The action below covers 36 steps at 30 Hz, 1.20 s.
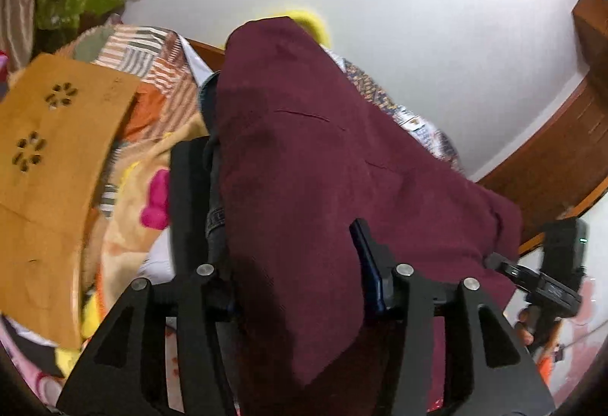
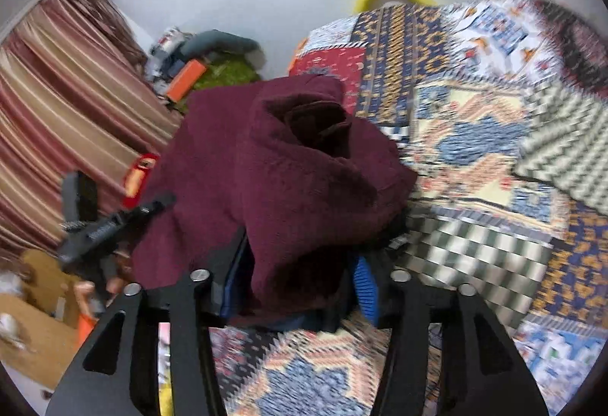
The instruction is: Fold large clothes
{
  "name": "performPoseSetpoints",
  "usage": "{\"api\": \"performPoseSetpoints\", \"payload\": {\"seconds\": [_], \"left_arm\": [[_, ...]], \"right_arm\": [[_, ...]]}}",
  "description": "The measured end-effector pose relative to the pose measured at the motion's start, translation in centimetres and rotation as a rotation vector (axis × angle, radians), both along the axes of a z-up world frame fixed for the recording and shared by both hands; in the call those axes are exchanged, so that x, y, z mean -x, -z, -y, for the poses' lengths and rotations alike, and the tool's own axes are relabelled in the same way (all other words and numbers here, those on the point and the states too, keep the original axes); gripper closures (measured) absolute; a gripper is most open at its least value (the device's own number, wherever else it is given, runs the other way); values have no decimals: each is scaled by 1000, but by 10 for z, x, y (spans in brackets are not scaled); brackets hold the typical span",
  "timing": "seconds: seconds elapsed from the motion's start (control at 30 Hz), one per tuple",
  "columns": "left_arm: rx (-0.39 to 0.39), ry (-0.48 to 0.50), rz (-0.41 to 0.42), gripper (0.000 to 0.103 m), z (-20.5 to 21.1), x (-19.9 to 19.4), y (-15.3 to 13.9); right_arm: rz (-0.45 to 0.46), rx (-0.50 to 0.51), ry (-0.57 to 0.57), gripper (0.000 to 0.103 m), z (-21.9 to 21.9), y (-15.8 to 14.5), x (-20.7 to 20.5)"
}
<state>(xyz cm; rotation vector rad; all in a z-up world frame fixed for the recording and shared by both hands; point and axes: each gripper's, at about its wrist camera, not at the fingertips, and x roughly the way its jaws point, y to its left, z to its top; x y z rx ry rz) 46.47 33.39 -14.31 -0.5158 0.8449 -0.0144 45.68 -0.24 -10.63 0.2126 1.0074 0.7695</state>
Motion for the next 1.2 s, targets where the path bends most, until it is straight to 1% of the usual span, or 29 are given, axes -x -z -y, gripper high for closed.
{"api": "performPoseSetpoints", "payload": {"seconds": [0.1, 0.13, 0.2, 0.3, 0.4, 0.43, 0.47, 0.53, 0.57, 0.63, 0.73, 0.83, 0.87, 0.93, 0.97, 1.07, 1.2], "left_arm": [[-55, -31, -15, 52, 7, 13, -12], [-79, -42, -18, 52, 11, 20, -17], [-114, -59, -25, 53, 16, 30, -24], [-157, -61, -22, 53, 28, 54, -44], [-230, -43, 19, 53, 49, 82, -73], [-262, -37, 40, 53, 58, 93, -84], [-283, -33, 56, 53, 65, 101, -92], [-334, -23, 109, 53, 83, 126, -119], [-349, -18, 135, 53, 91, 137, -131], [-390, -6, 207, 53, 111, 164, -158], [-436, -3, 309, 53, 135, 203, -189], [-477, -20, 424, 53, 161, 248, -218], [-484, -26, 449, 53, 166, 258, -222], [-485, -25, 519, 52, 176, 283, -230], [-487, -35, 553, 50, 181, 296, -231], [-492, -66, 619, 49, 193, 326, -231], [-488, -114, 676, 46, 204, 357, -224]], "right_arm": [[87, 77, 8, 52, 9, -20, 26], [102, 87, 5, 52, 13, -28, 35], [116, 79, -3, 52, 19, -40, 43], [186, 76, 12, 52, 33, -73, 65], [261, 61, 19, 52, 36, -99, 80], [299, 44, 21, 52, 40, -115, 93], [322, 33, 23, 52, 41, -123, 100], [382, -7, 23, 52, 48, -146, 124], [404, -22, 25, 52, 50, -153, 130], [466, -57, 33, 52, 56, -172, 154], [543, -96, 39, 52, 64, -190, 184], [623, -134, 50, 52, 73, -204, 215], [651, -150, 55, 52, 77, -208, 229], [682, -167, 61, 51, 82, -209, 243], [702, -174, 66, 51, 84, -209, 252], [746, -185, 85, 51, 88, -202, 269], [768, -177, 98, 41, 88, -194, 282]]}}
